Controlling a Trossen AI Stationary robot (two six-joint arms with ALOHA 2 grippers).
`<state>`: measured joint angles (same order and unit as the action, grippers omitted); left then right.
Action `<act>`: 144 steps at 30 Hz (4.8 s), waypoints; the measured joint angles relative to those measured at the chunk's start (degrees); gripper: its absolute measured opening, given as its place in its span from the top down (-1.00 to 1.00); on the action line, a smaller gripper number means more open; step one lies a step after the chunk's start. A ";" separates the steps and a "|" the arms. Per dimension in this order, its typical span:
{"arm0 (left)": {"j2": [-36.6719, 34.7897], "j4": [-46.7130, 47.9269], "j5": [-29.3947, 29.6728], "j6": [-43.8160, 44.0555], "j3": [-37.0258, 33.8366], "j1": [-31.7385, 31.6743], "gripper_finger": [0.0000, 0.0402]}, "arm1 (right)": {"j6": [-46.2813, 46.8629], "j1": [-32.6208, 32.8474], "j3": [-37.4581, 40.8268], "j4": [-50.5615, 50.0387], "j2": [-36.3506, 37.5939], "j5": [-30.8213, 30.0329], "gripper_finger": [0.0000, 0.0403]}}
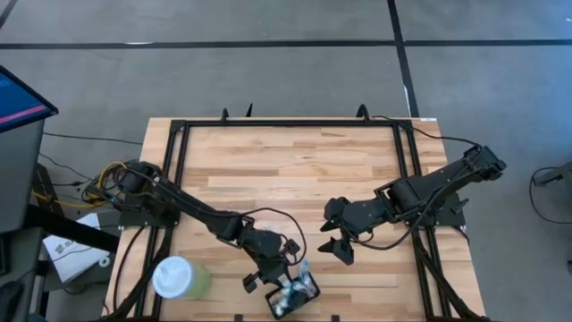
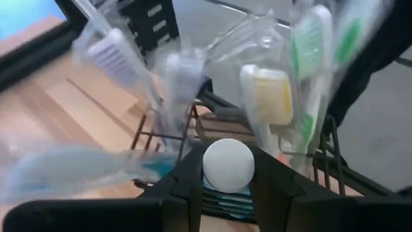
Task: Pick & Place toothbrushing station
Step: Put the blue mouthwash into the black wire organizer, then adjust the black wire organizer
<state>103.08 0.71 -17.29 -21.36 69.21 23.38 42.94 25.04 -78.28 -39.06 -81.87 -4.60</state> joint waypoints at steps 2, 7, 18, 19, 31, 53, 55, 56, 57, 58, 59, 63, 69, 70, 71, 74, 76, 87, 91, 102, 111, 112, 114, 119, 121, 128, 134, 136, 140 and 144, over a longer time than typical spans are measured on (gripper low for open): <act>0.71 -1.13 0.04 0.83 0.02 0.28 0.57 | 0.00 0.00 0.00 0.01 0.00 0.00 -0.50; 0.79 -1.39 3.03 0.79 0.02 0.75 0.45 | -0.68 0.04 0.00 0.01 0.00 0.00 -0.50; 0.79 -1.29 3.45 4.06 0.02 0.69 0.63 | -0.90 0.04 0.00 0.01 0.00 0.00 -0.50; 0.79 -1.29 3.52 4.16 0.02 0.69 0.66 | -0.90 0.04 0.00 0.01 0.00 0.00 -0.50; 0.38 1.93 7.42 8.63 0.02 0.65 0.72 | -2.37 0.10 0.02 0.01 0.00 0.04 -0.50; -6.87 10.02 24.73 50.65 0.01 0.76 0.99 | -0.68 1.80 6.38 -1.03 0.05 0.06 0.72; -5.95 9.58 24.94 53.42 0.08 0.93 0.99 | -0.81 2.40 9.18 2.54 0.04 -0.14 0.92; -5.51 9.55 24.99 54.54 0.02 1.25 0.99 | -0.59 2.61 10.56 4.67 0.04 -0.35 0.93; -5.01 8.79 25.38 55.28 0.02 1.47 0.99 | -0.19 2.83 12.05 6.92 0.04 -0.42 0.92; -4.70 8.16 26.16 56.44 0.02 1.77 0.99 | 0.27 3.08 13.40 8.95 0.04 -0.41 0.91; -4.63 8.36 27.30 57.31 0.02 2.20 1.00 | 0.44 3.25 14.41 9.95 0.04 -0.42 0.91; -4.63 8.45 34.49 61.68 0.02 3.22 1.00 | 1.50 3.87 16.94 12.92 0.02 -0.87 0.98; -3.94 9.73 35.82 74.60 0.04 2.62 1.00 | 2.11 4.13 17.07 12.91 0.00 -1.40 0.99; -3.82 11.14 35.34 76.18 0.03 2.64 1.00 | 2.10 4.13 17.07 12.93 0.00 -1.42 0.99; -3.82 12.37 34.91 77.66 0.00 2.67 1.00 | 2.07 4.02 17.07 12.99 0.02 -1.51 0.99; -3.86 15.84 34.16 81.61 0.04 2.79 1.00 | -0.17 2.93 17.65 15.18 0.02 -1.63 0.99; -3.86 16.64 33.91 82.48 0.00 3.00 1.00 | -1.66 1.87 19.35 20.02 0.02 -1.17 1.00; -3.86 16.44 37.04 86.40 0.04 5.46 1.00 | 5.14 -1.31 34.17 49.59 0.17 5.97 1.00; -3.86 16.43 38.30 86.66 0.04 5.96 1.00 | 5.59 -1.29 34.64 49.49 -3.23 6.23 1.00; -3.86 16.44 38.83 87.33 0.04 6.10 1.00 | 9.81 0.22 31.62 63.11 -17.47 12.17 1.00; -3.89 16.72 38.79 87.86 0.04 6.73 1.00 | 10.04 0.39 29.07 62.68 -21.51 15.29 1.00; -3.89 16.74 38.79 87.86 0.04 6.81 1.00 | 10.09 0.39 29.19 62.17 -21.53 15.21 1.00; -3.91 16.78 38.79 87.86 0.04 6.81 1.00 | 10.08 0.33 29.16 61.40 -21.53 15.09 1.00; -3.91 16.83 38.79 87.86 0.04 6.79 1.00 | 9.54 -0.46 29.11 59.13 -21.51 14.40 1.00; -3.91 16.85 38.77 87.86 0.04 6.79 1.00 | 9.32 -0.83 29.22 57.43 -21.57 14.37 1.00; -3.91 16.88 38.72 87.88 0.04 6.81 1.00 | 9.62 -1.76 29.25 57.10 -23.87 16.32 1.00; -3.93 17.00 38.70 87.84 0.04 6.92 1.00 | 11.58 -0.38 28.86 62.08 -27.05 18.30 1.00; -3.93 17.08 38.70 87.82 0.04 6.92 1.00 | 11.79 0.02 28.77 62.04 -27.08 18.34 1.00; -3.93 17.33 38.70 87.46 0.04 6.92 1.00 | 12.62 0.68 28.74 62.02 -27.28 19.48 1.00; -3.93 17.38 38.70 87.27 0.04 6.92 1.00 | 13.51 1.81 28.74 61.99 -27.21 19.81 1.00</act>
<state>99.15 18.09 21.41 65.91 69.25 30.30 56.45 26.84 -49.54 22.93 -109.08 15.21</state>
